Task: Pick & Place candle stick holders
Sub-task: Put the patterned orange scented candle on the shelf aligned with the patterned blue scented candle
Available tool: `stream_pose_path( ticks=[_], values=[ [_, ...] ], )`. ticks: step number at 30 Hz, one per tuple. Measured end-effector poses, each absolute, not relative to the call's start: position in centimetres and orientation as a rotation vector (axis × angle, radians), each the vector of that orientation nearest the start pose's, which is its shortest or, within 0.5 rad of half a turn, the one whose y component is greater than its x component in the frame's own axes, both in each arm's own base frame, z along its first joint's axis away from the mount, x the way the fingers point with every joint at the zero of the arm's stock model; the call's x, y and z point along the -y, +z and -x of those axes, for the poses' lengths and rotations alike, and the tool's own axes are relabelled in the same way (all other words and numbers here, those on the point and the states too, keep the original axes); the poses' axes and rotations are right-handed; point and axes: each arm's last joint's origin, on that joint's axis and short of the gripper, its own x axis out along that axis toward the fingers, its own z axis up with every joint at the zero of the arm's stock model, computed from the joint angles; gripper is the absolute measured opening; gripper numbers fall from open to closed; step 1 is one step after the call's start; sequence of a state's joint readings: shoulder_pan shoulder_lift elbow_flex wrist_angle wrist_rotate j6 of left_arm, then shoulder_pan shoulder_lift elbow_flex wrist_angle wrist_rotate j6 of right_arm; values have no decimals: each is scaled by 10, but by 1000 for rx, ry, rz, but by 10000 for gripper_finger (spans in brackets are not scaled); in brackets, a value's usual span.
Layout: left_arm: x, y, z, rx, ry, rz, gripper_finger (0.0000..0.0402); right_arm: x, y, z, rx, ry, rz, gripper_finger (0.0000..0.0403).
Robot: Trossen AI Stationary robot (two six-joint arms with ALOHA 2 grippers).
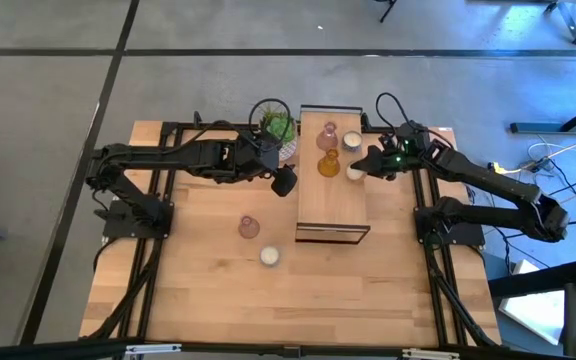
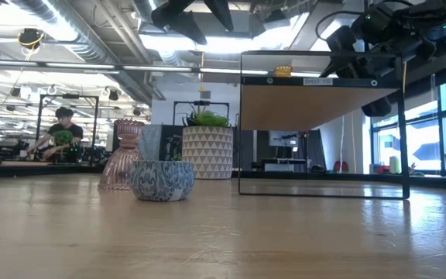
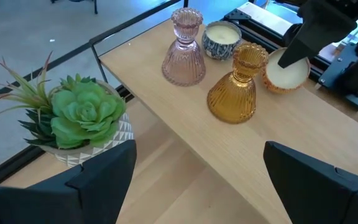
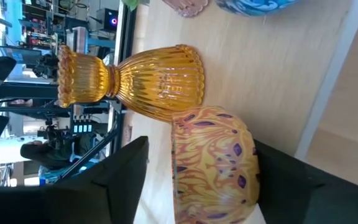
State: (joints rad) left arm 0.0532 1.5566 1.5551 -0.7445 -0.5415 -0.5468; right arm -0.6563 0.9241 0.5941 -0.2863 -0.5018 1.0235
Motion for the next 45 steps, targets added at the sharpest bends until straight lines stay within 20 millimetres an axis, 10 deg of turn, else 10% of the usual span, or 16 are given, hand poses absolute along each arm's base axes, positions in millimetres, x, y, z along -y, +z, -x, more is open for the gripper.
stream_pose_path(
  ticks=[14,45],
  values=[
    [-32,365,-328,-555,746,324,349,104,239,-158,-396,-402,-1282,336],
    [-32,365,-328,-559,735,328,349,108,239,-157,-377,-460,-1182,339]
  ],
)
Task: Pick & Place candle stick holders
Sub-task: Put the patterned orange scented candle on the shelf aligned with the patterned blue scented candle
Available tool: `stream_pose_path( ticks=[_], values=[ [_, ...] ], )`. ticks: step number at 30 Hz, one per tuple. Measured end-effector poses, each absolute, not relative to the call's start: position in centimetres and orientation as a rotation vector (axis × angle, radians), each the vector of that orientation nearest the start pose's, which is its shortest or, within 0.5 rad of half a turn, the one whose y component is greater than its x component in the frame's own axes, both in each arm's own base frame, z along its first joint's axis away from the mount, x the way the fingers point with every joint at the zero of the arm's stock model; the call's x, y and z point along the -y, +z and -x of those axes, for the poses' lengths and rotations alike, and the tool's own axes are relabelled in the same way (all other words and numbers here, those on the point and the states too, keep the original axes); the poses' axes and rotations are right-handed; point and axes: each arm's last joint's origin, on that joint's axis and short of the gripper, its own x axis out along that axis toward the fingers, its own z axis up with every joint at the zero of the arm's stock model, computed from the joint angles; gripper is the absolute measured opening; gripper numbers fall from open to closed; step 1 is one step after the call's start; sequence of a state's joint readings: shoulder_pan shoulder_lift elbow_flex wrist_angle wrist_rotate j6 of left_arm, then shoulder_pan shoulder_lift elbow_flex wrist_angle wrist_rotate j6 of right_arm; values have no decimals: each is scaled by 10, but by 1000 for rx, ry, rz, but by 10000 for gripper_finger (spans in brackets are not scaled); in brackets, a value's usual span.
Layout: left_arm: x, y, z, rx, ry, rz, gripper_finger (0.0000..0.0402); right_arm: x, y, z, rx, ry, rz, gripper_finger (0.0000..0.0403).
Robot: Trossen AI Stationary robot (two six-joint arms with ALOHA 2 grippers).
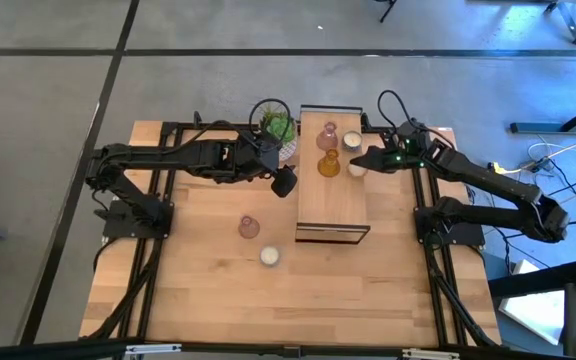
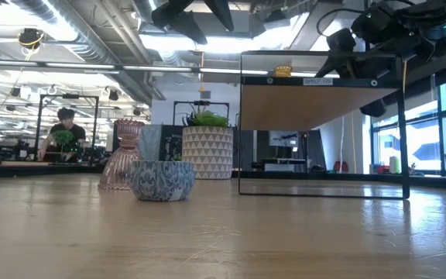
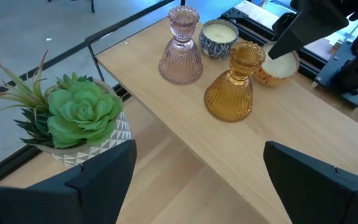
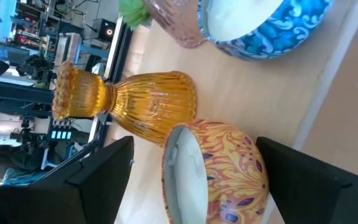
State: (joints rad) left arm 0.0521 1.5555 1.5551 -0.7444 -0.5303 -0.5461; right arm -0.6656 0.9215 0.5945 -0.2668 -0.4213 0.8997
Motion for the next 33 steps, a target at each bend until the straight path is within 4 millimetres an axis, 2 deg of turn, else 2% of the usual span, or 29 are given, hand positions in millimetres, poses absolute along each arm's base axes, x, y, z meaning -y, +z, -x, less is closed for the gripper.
stream_pose_path(
  ticks=[20,33],
  values=[
    [-32,365,-328,-556,737,336,349,111,239,-154,-370,-504,-1116,339],
    [-33,365,-328,-561,735,320,349,112,239,-154,-338,-558,-1152,339]
  ],
)
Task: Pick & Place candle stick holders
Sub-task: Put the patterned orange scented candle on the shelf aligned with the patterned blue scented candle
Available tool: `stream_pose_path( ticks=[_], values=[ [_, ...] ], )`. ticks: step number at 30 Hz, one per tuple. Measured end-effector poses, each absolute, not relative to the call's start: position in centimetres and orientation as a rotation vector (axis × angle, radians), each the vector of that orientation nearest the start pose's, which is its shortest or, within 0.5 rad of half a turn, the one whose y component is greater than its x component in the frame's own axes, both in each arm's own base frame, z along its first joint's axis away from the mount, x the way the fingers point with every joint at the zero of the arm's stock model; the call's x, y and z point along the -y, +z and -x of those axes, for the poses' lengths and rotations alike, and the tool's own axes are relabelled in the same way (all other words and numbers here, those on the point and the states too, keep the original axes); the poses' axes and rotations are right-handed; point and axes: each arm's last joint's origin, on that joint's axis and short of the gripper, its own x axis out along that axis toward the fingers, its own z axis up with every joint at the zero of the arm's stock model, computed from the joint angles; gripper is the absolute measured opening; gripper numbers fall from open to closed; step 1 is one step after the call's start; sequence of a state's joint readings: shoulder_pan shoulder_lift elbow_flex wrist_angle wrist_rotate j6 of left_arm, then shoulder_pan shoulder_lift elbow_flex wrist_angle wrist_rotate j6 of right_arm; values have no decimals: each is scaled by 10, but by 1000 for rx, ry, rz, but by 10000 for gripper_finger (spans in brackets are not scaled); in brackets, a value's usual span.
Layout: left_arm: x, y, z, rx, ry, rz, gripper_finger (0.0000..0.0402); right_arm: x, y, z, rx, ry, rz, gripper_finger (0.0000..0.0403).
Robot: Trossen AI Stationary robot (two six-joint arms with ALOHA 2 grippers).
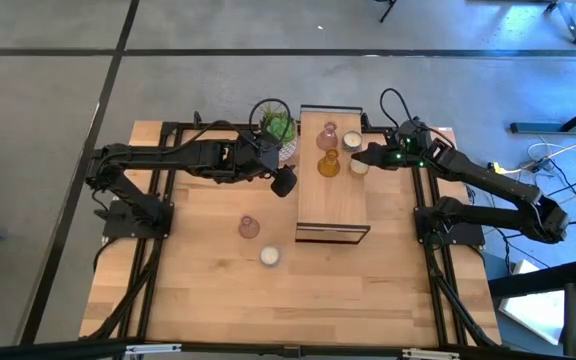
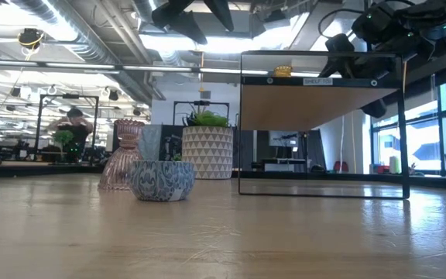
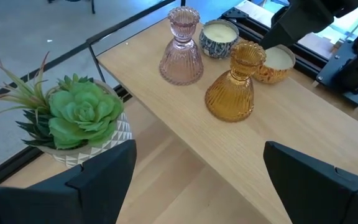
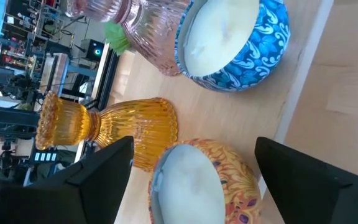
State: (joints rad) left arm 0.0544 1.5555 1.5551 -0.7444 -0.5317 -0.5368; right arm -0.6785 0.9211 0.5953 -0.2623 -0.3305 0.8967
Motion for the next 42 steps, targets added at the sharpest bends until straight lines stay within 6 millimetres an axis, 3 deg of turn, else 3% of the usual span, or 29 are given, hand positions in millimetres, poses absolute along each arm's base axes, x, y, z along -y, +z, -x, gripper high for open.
stream_pose_path(
  ticks=[8,16,19,24,28,32,36,42],
  values=[
    [-33,365,-328,-561,736,318,349,115,243,-153,-299,-653,-1120,338],
    [-33,363,-326,-583,743,314,349,116,274,-150,-247,-754,-1027,338],
    [-33,362,-325,-595,747,314,349,110,292,-146,-270,-641,-971,338],
    [-32,362,-325,-596,747,320,349,89,317,-133,-396,-273,-879,338],
    [-32,362,-325,-601,740,318,349,72,324,-119,-469,-111,-875,338],
    [-32,361,-325,-608,726,317,349,61,323,-107,-505,-62,-881,338],
    [-32,361,-325,-610,726,315,349,57,319,-100,-556,-127,-899,338],
    [-33,362,-325,-603,738,323,349,60,302,-87,-701,-612,-965,309]
  ],
)
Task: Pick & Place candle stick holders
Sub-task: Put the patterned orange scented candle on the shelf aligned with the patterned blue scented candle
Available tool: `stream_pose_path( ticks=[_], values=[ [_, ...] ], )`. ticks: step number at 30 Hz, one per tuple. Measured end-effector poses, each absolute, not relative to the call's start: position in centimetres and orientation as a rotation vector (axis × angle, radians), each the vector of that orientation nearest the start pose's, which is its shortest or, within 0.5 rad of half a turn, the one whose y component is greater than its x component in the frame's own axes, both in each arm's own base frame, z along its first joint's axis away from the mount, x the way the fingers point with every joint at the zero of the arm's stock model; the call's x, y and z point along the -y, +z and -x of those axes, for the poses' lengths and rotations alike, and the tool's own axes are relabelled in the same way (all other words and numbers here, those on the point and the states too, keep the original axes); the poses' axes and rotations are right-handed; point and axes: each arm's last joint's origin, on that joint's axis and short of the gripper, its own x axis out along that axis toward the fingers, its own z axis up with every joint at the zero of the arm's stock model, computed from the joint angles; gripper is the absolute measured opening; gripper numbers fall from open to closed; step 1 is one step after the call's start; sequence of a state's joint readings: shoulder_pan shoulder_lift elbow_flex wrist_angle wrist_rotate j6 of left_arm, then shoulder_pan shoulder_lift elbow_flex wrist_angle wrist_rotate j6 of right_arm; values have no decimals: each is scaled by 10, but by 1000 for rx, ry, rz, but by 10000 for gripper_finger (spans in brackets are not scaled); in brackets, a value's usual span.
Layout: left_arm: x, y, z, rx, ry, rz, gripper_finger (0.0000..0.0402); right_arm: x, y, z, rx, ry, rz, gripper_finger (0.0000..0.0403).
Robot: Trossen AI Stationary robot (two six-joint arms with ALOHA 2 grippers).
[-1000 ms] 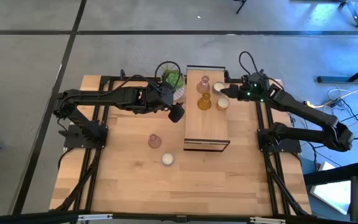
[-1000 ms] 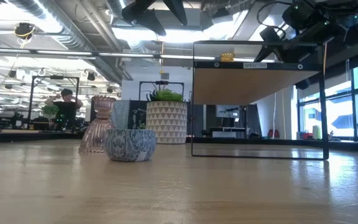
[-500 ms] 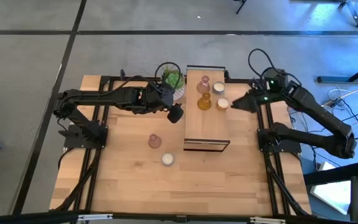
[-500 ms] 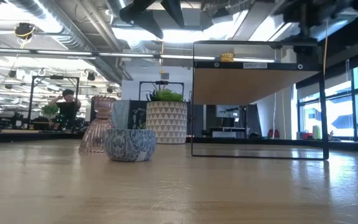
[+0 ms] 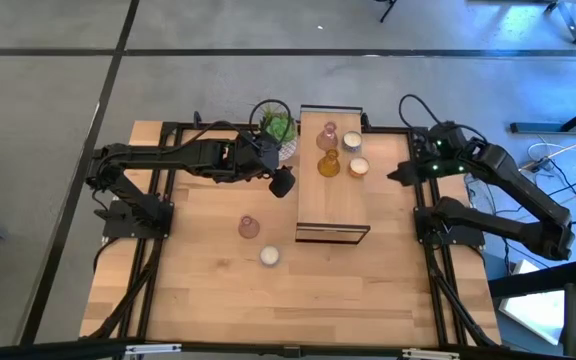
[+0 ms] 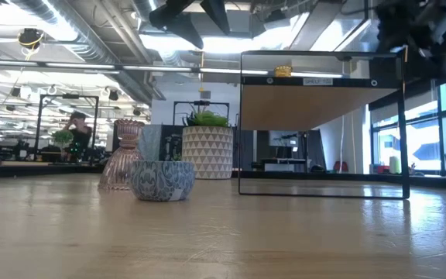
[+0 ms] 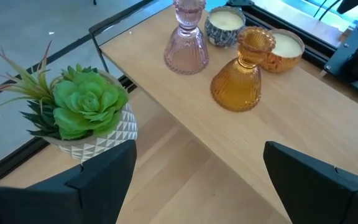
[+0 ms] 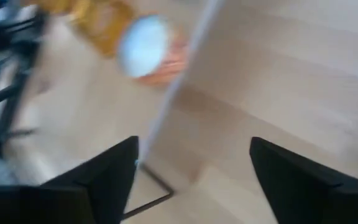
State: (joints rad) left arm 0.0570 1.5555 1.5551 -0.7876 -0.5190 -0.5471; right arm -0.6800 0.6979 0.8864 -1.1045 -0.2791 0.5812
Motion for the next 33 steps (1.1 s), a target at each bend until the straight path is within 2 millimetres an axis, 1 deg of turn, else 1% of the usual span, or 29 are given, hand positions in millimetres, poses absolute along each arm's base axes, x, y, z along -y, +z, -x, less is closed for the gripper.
stream_pose_path(
  ticks=[2,4,6,9,10,11,13,18,25,33],
  values=[
    [-33,362,-325,-601,739,327,349,62,301,-86,-706,-683,-973,273],
    [-33,362,-325,-600,741,331,349,64,301,-88,-695,-701,-978,221],
    [-32,362,-325,-598,739,333,349,68,301,-93,-680,-699,-977,154],
    [-32,362,-325,-596,743,334,349,74,299,-100,-679,-702,-979,44],
    [-32,362,-325,-595,745,333,349,76,299,-103,-677,-700,-974,23],
    [-32,362,-325,-594,747,331,349,79,298,-106,-682,-703,-980,13],
    [-32,362,-325,-592,750,330,349,84,292,-112,-719,-724,-1015,6],
    [-32,362,-325,-592,751,330,349,94,281,-125,-796,-741,-1041,3],
    [-28,362,-325,-588,754,328,349,102,278,-136,-789,-684,-1063,1],
    [-26,362,-325,-584,761,324,349,108,276,-144,-771,-671,-1063,1]
  ],
)
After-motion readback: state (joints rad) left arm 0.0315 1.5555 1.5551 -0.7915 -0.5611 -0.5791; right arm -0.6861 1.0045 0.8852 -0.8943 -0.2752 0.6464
